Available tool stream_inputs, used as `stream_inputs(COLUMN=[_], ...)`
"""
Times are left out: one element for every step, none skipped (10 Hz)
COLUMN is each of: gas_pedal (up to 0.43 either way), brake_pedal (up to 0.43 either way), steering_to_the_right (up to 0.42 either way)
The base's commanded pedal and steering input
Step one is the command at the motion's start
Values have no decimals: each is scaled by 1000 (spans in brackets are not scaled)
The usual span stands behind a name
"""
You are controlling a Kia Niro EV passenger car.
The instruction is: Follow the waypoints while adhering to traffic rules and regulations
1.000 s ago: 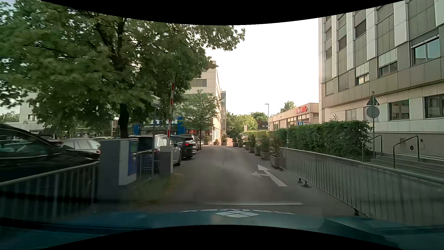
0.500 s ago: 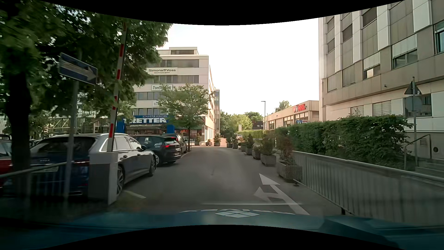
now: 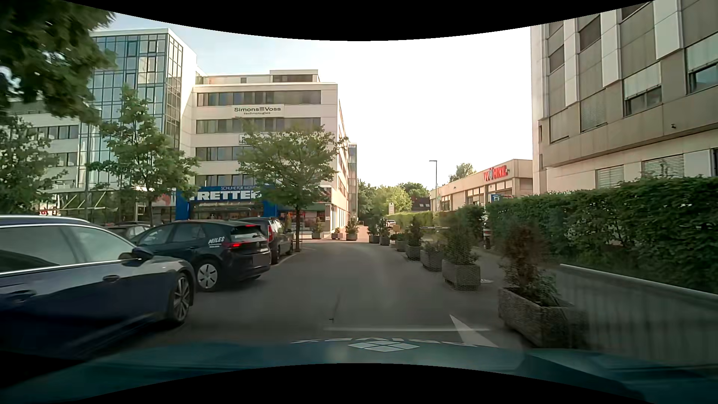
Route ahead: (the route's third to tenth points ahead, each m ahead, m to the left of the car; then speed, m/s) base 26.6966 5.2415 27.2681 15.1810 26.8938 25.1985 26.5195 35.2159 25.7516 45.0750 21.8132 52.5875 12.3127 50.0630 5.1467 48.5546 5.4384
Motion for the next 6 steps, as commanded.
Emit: stream_inputs(gas_pedal=[47,47,47,47,47,47], brake_pedal=[0,0,0,0,0,0], steering_to_the_right=[-12,-10,-10,-10,-10,-10])
